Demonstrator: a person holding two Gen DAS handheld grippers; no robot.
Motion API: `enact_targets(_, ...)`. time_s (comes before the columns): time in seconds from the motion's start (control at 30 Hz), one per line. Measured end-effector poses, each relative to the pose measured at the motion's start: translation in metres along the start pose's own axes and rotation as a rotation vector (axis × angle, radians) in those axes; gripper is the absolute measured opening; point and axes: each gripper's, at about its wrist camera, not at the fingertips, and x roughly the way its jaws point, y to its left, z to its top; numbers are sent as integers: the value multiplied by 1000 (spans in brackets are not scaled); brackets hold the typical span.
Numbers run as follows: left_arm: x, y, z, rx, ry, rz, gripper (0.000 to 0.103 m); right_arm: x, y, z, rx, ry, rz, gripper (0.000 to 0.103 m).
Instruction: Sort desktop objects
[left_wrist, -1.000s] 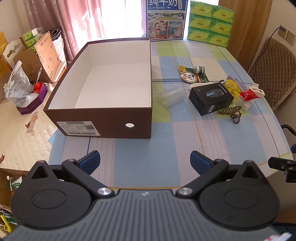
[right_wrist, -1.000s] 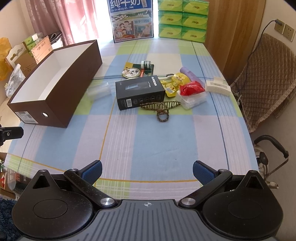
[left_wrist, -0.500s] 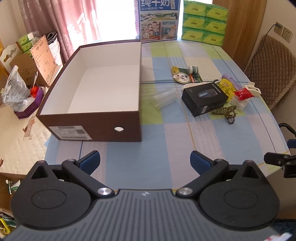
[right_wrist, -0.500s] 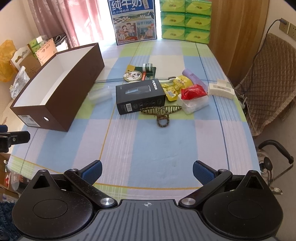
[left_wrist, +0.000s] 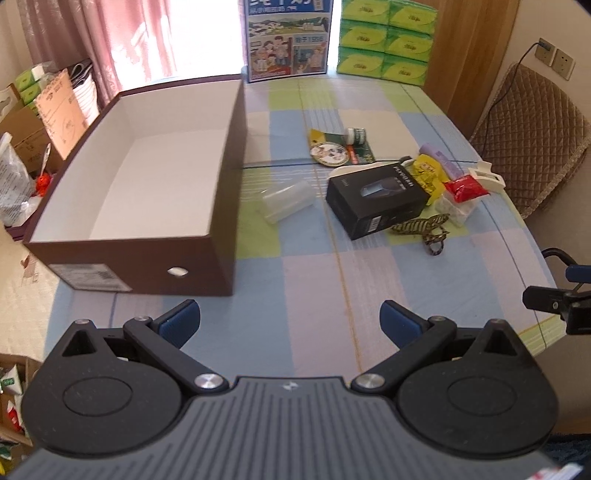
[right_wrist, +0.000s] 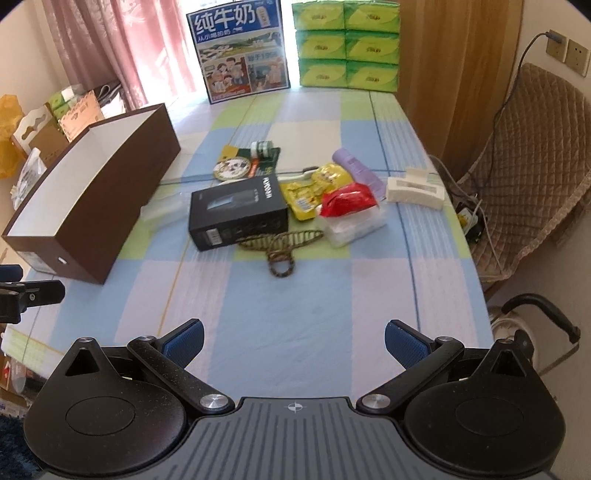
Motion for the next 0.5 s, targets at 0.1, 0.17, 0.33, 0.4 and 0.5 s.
enact_targets(0.1, 8, -8, 6, 22, -14, -9, 102, 2, -11, 5, -21, -18, -2, 101)
enact_targets(0.17, 14, -14, 10, 49, -28, -7, 102, 4, -19, 9, -31, -29, -3, 101)
enact_targets(0.33, 32, -22, 25, 104, -48, -8, 102, 15, -43, 17, -32, -37, -8, 101)
enact_targets(0.4, 40, -23, 32, 122, -53, -12, 102, 20, -52, 20, -23, -25, -17, 101)
enact_targets(0.5, 52, -25, 46, 155, -55, -27, 101, 30, -65, 24, -11, -8, -26, 101)
